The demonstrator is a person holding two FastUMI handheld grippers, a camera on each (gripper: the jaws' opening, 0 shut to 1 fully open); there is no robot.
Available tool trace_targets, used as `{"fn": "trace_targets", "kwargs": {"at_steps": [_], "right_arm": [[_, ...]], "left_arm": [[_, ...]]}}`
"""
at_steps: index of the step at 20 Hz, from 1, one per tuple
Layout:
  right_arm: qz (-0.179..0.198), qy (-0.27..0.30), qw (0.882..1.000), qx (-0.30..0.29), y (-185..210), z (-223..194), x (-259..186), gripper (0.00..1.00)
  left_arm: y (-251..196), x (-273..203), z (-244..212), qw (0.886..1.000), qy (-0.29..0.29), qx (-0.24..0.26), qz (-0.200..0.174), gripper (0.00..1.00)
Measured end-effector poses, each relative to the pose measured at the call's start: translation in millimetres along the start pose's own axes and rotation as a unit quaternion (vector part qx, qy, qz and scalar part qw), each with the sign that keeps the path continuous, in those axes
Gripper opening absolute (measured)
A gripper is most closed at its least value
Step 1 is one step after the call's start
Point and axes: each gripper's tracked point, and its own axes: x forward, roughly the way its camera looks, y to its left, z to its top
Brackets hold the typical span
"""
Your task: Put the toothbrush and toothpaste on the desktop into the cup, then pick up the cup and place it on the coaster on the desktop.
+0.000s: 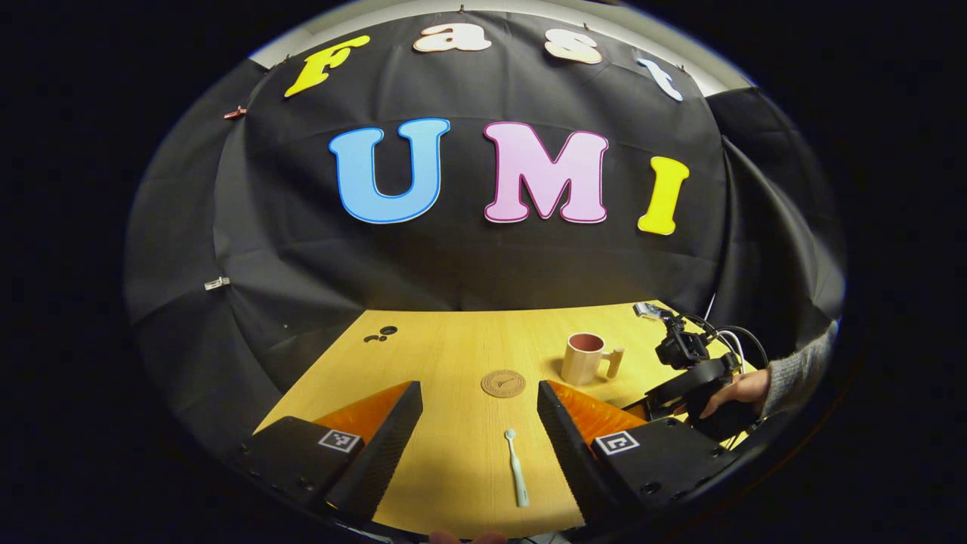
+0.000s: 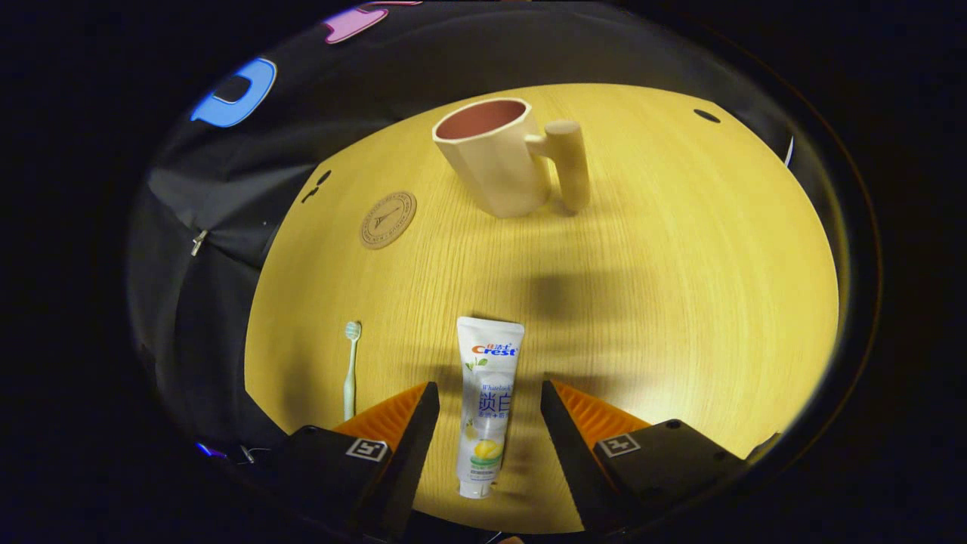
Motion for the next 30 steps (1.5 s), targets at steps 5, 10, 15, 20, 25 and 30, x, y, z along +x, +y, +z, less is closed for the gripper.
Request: {"fn": "trace_targets", "kwargs": {"at_steps": [5, 10, 15, 20, 25, 30], "right_arm": [[-0.002, 0.022, 0.999, 0.023, 0.6, -0.6, 12.6, 0.61], [0.004, 0.055, 0.998, 0.007, 7.4, -13.2, 16.2, 0.24], [0.029, 0.018, 0.999, 0.003, 10.0, -5.1, 9.7, 0.15], [0.073, -0.043, 0.996, 0.003, 5.0, 10.8, -23.0, 0.14], [0.101, -0.077, 0.992, 0.020, -9.1, 22.8, -49.6, 0.14], [0.113, -0.081, 0.990, 0.031, -22.8, 25.7, -56.5, 0.14]], "left_arm": [[1.3, 2.1, -14.3, 1.000, 0.013, 0.001, 0.006, 0.97], [-5.5, 10.0, -35.1, 0.999, 0.042, -0.005, 0.000, 0.97], [-20.0, 34.6, -82.6, 0.993, 0.115, -0.008, -0.017, 0.97], [-40.3, 66.5, -147.2, 0.974, 0.221, -0.023, -0.039, 0.96], [-42.5, 96.2, -189.9, 0.953, 0.299, -0.037, -0.024, 0.95], [-35.3, 109.4, -209.7, 0.942, 0.335, -0.024, 0.003, 0.94]]}}
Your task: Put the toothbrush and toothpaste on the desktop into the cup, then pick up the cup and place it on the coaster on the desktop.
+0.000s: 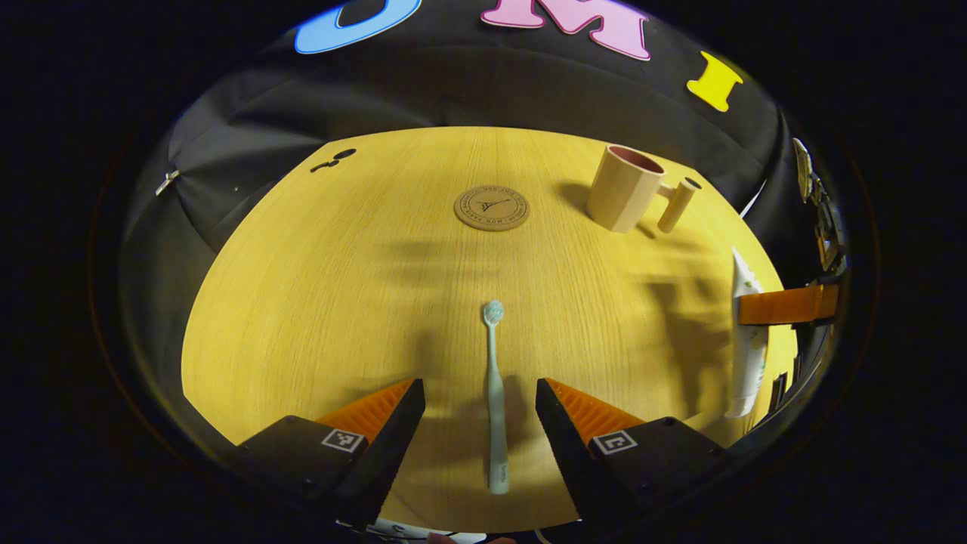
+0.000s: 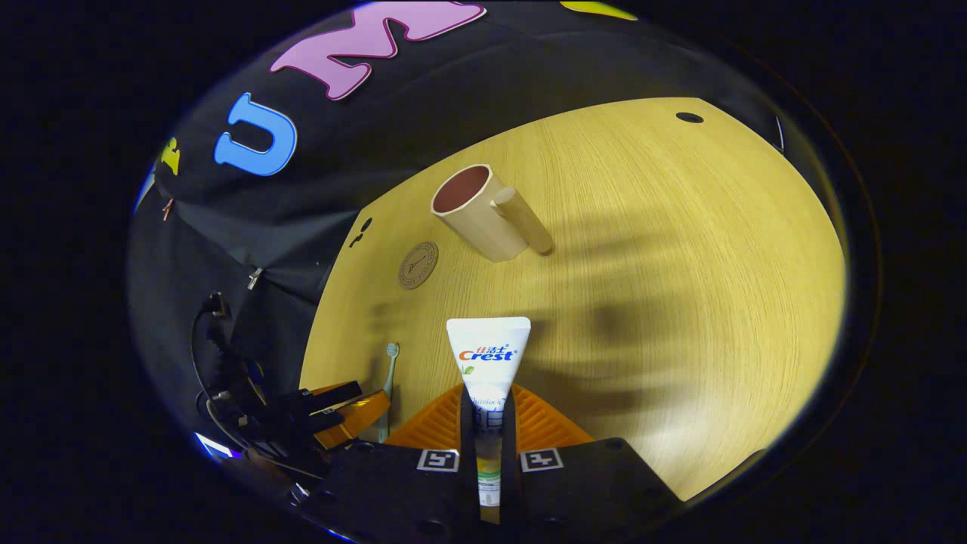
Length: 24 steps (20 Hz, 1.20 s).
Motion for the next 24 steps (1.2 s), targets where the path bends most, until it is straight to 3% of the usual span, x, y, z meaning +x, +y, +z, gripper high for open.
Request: {"fn": "trace_targets", "kwargs": {"at_steps": [4, 10, 11, 12, 15, 16, 18, 20, 24], "right_arm": [[0.002, -0.004, 1.000, 0.011, -9.7, 6.0, -6.1, 0.14], [-0.002, -0.003, 1.000, 0.016, -18.5, 10.4, -10.2, 0.14], [-0.002, -0.003, 1.000, 0.017, -18.6, 10.6, -10.0, 0.14], [-0.001, -0.003, 1.000, 0.018, -19.4, 11.0, -11.0, 0.14], [0.003, -0.006, 1.000, 0.020, -20.2, 12.4, -13.1, 0.14], [0.004, -0.007, 1.000, 0.020, -20.1, 12.4, -14.0, 0.14], [0.005, -0.012, 1.000, 0.017, -20.2, 13.3, -15.0, 0.14], [0.006, -0.018, 1.000, 0.015, -20.4, 15.0, -17.0, 0.14], [0.032, -0.055, 0.998, 0.015, -14.1, 27.7, -31.0, 0.14]], "left_arm": [[1.1, 11.5, -5.9, 0.999, 0.022, 0.023, 0.016, 0.93], [-8.8, 17.7, -7.0, 1.000, 0.027, 0.007, 0.005, 0.88], [-8.2, 15.8, -7.2, 1.000, 0.026, 0.009, 0.006, 0.84], [-8.9, 15.9, -8.0, 1.000, 0.027, 0.011, 0.006, 0.66], [-8.4, 14.8, -6.5, 0.999, 0.032, 0.023, 0.008, 0.41], [-9.7, 17.1, -6.2, 0.999, 0.033, 0.022, 0.008, 0.19], [-10.9, 16.7, -2.3, 0.999, 0.033, 0.017, 0.000, 0.16], [-10.5, 15.6, 0.7, 1.000, 0.019, 0.003, -0.013, 0.07], [-21.7, 1.0, 15.9, 0.996, -0.018, -0.044, -0.072, 0.06]]}}
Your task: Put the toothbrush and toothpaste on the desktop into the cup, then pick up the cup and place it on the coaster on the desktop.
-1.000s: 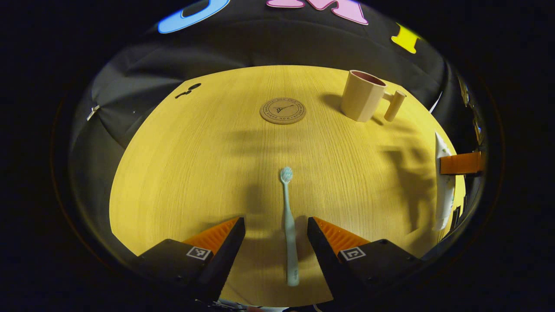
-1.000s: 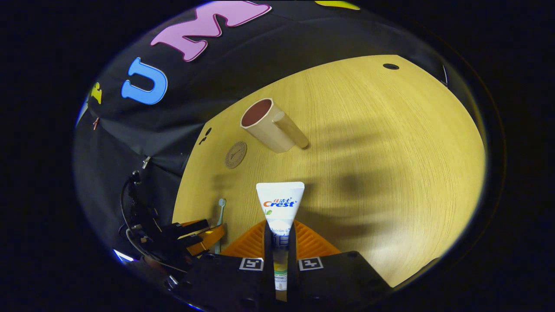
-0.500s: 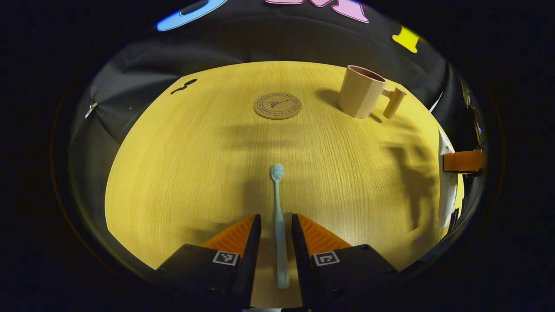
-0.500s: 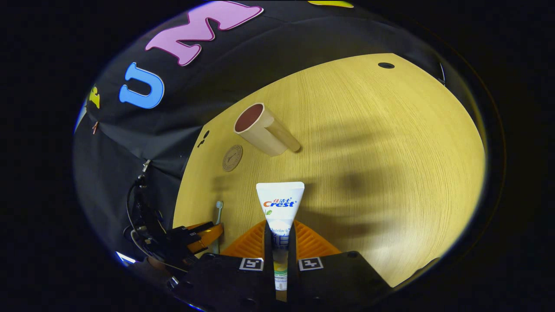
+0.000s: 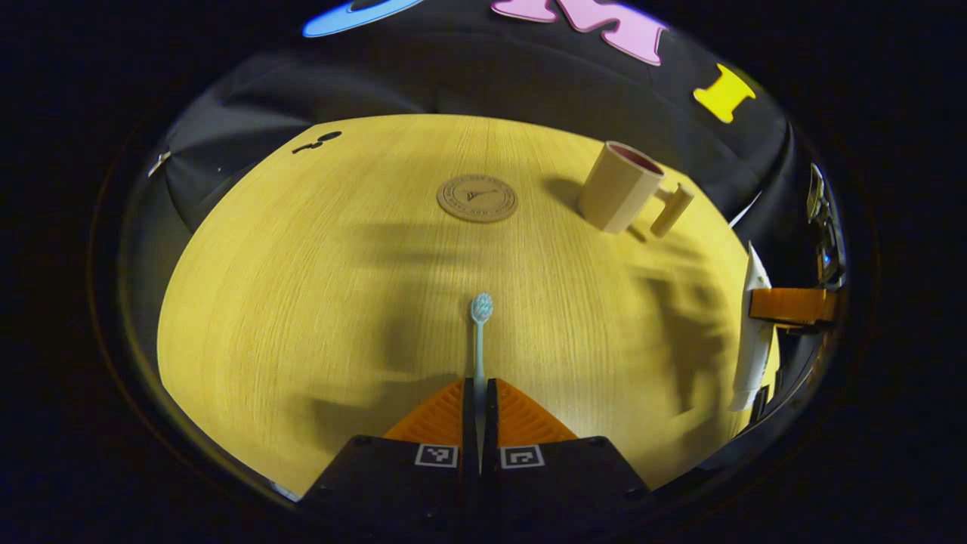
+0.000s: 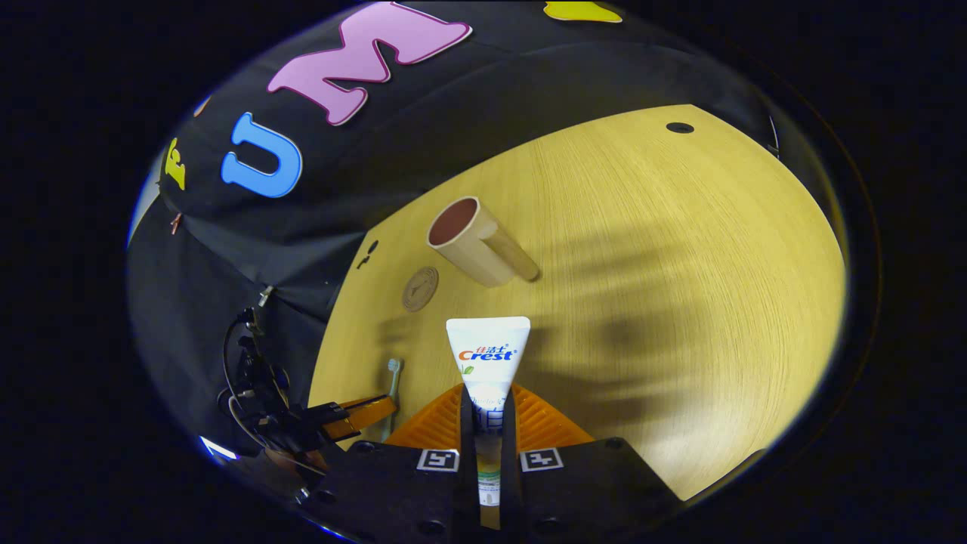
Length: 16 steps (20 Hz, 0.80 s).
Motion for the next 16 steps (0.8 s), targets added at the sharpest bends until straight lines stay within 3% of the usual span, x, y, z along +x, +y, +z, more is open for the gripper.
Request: {"fn": "trace_targets", "kwargs": {"at_steps": [4, 10, 16], "right_arm": [[0.036, -0.058, 0.998, 0.003, 14.6, 35.0, -22.9, 0.14], [0.077, -0.146, 0.985, -0.042, 49.6, 115.4, -32.8, 0.14], [0.108, -0.219, 0.966, -0.088, 91.0, 203.2, -8.9, 0.14]], "left_arm": [[-22.2, -32.6, 39.2, 0.996, -0.076, -0.019, -0.049, 0.06], [-60.5, -97.6, 94.6, 0.973, -0.195, -0.044, -0.112, 0.06], [-81.2, -133.9, 111.4, 0.960, -0.234, -0.067, -0.141, 0.06]]}}
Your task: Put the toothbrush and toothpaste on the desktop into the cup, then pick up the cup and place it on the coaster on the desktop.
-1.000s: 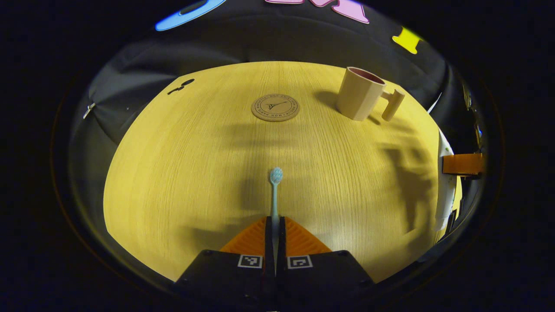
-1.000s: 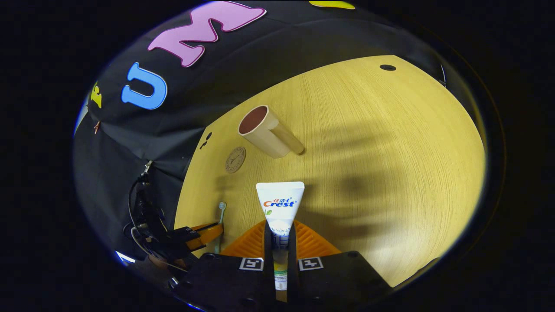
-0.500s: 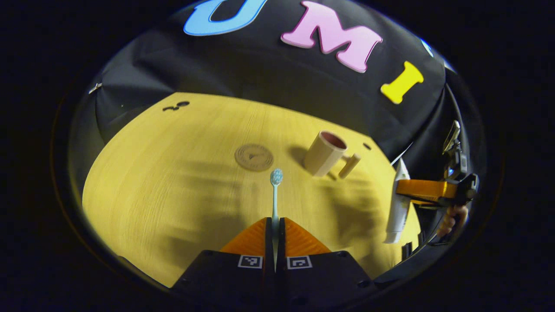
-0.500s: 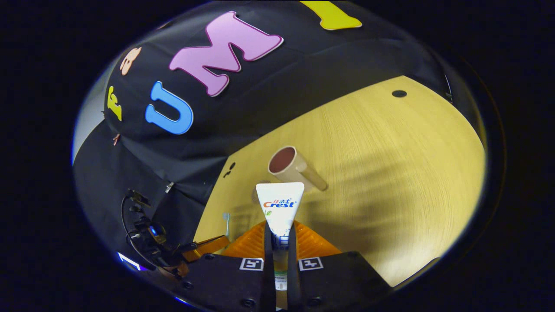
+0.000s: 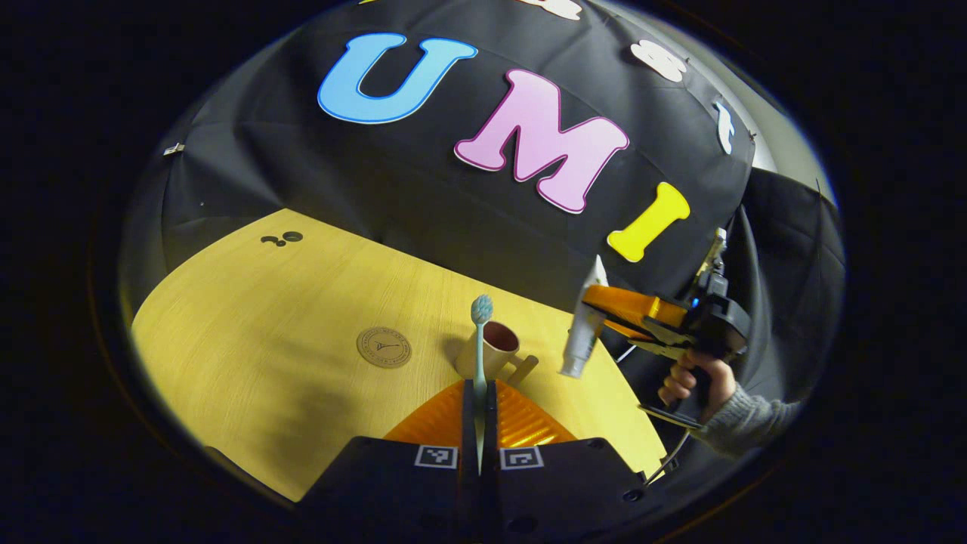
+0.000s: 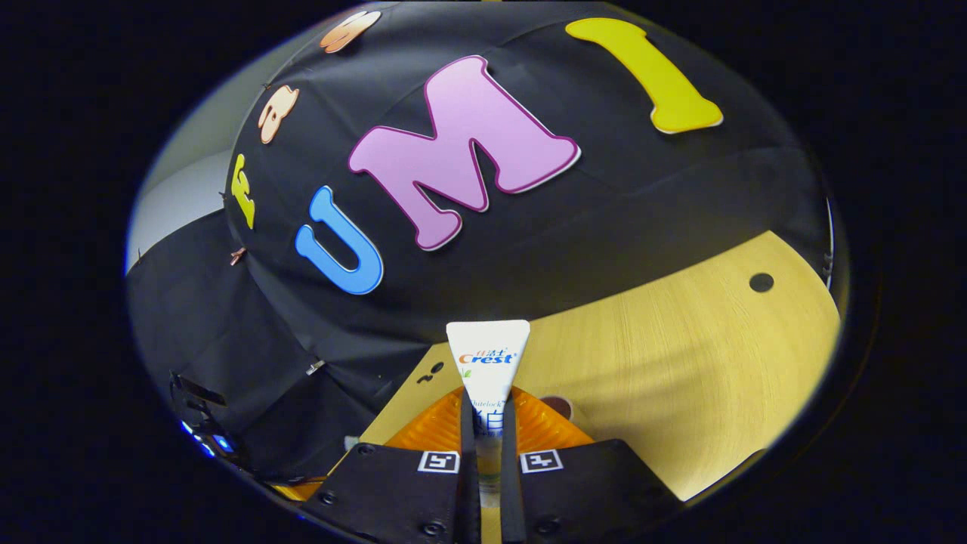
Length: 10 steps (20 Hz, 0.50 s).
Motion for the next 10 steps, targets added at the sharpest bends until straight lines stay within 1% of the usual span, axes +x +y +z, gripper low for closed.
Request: {"fn": "trace_targets", "kwargs": {"at_steps": [2, 5, 7, 10], "right_arm": [[0.006, -0.018, 1.000, -0.024, 2.4, 15.4, 26.8, 0.14], [-0.002, -0.030, 0.997, -0.065, -5.2, 16.1, 63.0, 0.14], [-0.012, -0.021, 0.996, -0.088, -16.8, 3.2, 83.7, 0.14], [-0.026, 0.009, 0.991, -0.129, -33.7, -30.4, 105.4, 0.14]], "left_arm": [[-3.2, -6.1, 2.5, 1.000, -0.008, -0.001, 0.001, 0.06], [-2.3, -12.3, 3.2, 1.000, -0.014, -0.008, 0.004, 0.06], [-3.1, -12.7, 2.4, 1.000, -0.016, -0.014, 0.007, 0.06], [-4.8, -14.2, 4.0, 1.000, -0.020, -0.017, 0.008, 0.06]]}}
